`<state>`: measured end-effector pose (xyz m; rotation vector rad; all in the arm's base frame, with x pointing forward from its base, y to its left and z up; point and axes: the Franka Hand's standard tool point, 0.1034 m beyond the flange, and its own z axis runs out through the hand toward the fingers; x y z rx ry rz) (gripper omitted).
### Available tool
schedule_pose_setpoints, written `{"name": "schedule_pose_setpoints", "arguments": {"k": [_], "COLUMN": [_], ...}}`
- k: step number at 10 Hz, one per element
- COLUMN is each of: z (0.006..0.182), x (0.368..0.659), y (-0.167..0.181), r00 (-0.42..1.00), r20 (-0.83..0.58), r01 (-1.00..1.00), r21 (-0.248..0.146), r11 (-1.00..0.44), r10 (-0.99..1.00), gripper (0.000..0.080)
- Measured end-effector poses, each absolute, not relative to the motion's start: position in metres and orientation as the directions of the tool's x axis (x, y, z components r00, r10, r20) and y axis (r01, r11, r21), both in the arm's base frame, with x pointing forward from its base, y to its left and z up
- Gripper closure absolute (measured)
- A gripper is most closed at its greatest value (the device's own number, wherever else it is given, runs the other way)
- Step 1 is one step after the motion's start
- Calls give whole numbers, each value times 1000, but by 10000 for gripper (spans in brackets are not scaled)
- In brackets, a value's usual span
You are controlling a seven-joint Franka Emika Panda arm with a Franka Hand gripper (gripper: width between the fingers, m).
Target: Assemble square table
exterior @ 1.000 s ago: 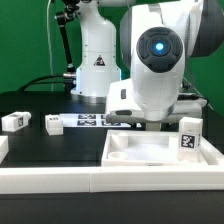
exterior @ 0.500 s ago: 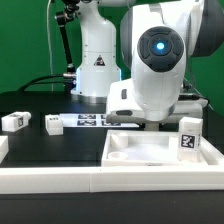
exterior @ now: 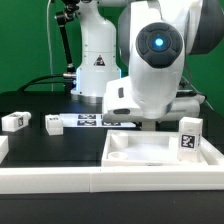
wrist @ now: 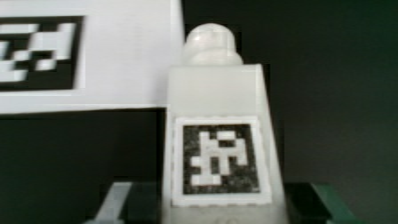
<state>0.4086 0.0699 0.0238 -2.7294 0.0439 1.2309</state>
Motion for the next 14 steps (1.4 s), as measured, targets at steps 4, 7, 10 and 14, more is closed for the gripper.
{"name": "schedule_pose_setpoints", "arguments": {"k": [4,7,10,14], "z": [66,61,94,129], "x": [451,463,475,518], "y": [40,37,22,15], "r00": [690,775,892,979], "r20": [-720,-628,-446,-201], "r01": [-67,-48,-4,14], "r21": [-170,-168,-176,-148], "r11": [-983,-985,-984,-989], "r10": [77,70,76,44], "gripper": [509,509,509,509]}}
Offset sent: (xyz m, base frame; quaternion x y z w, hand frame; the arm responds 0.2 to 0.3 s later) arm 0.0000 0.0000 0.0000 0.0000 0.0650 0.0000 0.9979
